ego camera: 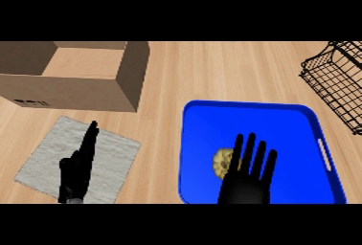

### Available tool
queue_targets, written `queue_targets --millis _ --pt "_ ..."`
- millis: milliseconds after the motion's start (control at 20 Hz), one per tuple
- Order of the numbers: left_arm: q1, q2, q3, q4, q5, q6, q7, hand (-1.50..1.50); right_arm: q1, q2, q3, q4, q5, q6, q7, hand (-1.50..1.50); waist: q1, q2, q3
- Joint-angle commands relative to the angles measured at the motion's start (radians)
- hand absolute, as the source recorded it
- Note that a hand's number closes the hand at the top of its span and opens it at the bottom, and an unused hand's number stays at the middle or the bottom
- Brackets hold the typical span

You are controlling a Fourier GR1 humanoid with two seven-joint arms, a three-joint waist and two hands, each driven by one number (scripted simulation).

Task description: Pick the squash from the tray and place it in the tiered basket

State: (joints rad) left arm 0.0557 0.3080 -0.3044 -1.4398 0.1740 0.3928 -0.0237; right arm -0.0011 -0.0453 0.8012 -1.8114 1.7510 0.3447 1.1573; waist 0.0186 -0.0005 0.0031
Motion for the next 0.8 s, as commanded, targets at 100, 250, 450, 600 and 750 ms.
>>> queue_targets --millis 100,250,450,600,750 --pt "0.032 -0.019 -0.013 0.031 0.001 -0.008 -0.005 0.0 -0.04 0.044 -0.038 0.103 -0.041 0.123 0.256 -1.5 -0.001 0.007 -0.005" --pt "0.026 -0.016 -0.003 0.048 -0.005 -0.007 -0.01 0.0 -0.028 0.044 -0.037 0.087 -0.077 0.132 0.28 -1.5 -0.006 0.006 -0.004" --pt "-0.026 -0.02 0.01 0.063 -0.004 -0.01 0.013 0.0 -0.066 0.044 -0.058 0.122 -0.106 0.151 0.289 -1.5 -0.012 0.007 -0.004" --pt "0.005 -0.042 -0.004 0.065 -0.002 -0.02 -0.015 0.0 -0.096 0.044 -0.072 0.14 -0.139 0.144 0.3 -1.5 -0.007 0.006 -0.004" --pt "0.002 -0.033 0.006 0.066 0.002 -0.024 -0.001 0.0 -0.105 0.044 -0.07 0.151 -0.166 0.144 0.328 -1.5 -0.006 0.005 -0.004"
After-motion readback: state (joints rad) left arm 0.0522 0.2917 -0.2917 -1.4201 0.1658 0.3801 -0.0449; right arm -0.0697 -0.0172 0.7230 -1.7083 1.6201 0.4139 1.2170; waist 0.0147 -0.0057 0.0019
